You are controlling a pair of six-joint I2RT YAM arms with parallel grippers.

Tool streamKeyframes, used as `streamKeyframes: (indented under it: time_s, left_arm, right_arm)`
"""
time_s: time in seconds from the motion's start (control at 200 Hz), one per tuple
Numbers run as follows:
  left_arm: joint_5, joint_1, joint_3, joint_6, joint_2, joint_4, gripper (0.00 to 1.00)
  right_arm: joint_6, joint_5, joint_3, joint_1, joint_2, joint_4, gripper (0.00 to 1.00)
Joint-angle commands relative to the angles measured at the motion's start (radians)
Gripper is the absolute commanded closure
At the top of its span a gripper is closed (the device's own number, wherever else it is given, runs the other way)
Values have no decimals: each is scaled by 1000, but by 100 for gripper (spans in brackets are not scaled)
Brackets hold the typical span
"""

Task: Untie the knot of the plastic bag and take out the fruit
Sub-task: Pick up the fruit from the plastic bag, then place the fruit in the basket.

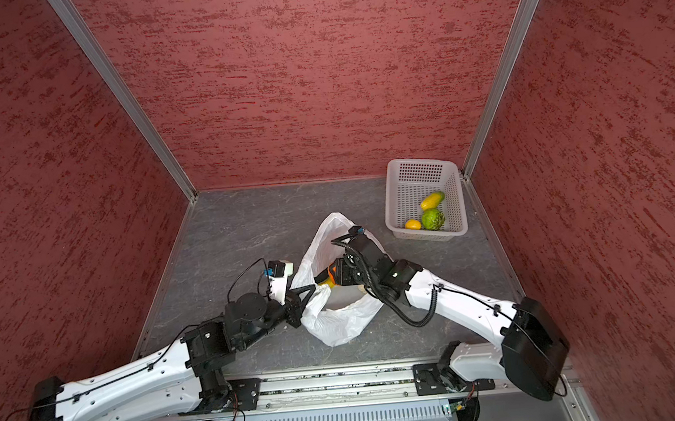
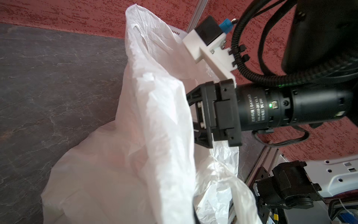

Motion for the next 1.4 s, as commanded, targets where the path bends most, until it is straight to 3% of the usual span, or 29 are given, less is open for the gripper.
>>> streamKeyframes:
  time_s: [0.0,0.356,0.812,1.077,1.393]
  left_arm:
    - [-2,3,-2,0,-2,28,100]
    - [7,3,10,2,2,14,100]
    - [45,20,27,11,-37,-74,100]
    - [67,20,18,-9,-76,-132,100]
    - [48,14,2,-24,-111,-130,100]
  right_arm:
    - [3,-17,71,6,-56,-98,47]
    - [-54,20,228,-63,-119,-234,45]
    - [-209,-13,277,-483,-96,-201,44]
    - [-247,-28,274,-720,91,15,43]
    - [-319,2,396,-798,432,130,41]
